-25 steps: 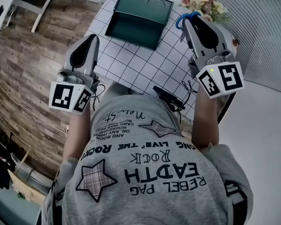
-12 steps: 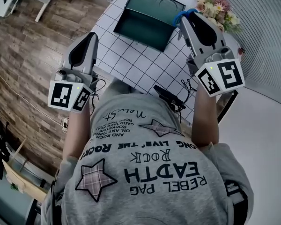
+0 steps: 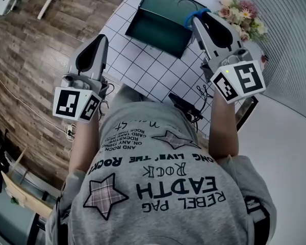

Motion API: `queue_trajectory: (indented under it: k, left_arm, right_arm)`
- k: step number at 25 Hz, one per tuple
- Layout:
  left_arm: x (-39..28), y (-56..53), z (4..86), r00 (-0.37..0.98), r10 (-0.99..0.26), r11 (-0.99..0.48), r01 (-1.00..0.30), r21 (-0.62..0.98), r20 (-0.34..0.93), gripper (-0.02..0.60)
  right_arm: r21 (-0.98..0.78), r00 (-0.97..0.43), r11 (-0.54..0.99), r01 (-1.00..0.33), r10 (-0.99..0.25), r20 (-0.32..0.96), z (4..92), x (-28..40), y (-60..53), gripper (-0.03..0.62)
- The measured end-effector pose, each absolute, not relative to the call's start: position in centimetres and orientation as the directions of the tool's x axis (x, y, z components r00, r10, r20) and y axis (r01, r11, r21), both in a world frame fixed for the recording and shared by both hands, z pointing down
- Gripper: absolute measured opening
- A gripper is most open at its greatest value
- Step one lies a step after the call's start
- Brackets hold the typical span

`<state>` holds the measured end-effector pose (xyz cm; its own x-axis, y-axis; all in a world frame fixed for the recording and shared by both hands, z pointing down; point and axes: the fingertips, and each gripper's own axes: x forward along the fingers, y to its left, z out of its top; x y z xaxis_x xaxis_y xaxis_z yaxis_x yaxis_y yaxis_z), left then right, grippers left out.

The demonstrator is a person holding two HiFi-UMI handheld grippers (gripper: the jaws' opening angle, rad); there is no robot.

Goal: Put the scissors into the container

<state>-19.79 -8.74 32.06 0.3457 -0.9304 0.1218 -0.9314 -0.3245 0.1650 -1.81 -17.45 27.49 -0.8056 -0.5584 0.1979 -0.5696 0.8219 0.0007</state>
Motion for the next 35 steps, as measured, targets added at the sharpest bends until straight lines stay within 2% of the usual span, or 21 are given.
queue_trajectory:
  k: [35]
  left_arm:
    - [-19.7,-11.8,36.5,0.357,-0.917,-0.311,-0.919,0.244,0.179,0.009]
  right_arm:
    - [-0.065,-0.844,0.88,-0.47,-0.427,0.324,35.0,-5.9,-19.3,0.077]
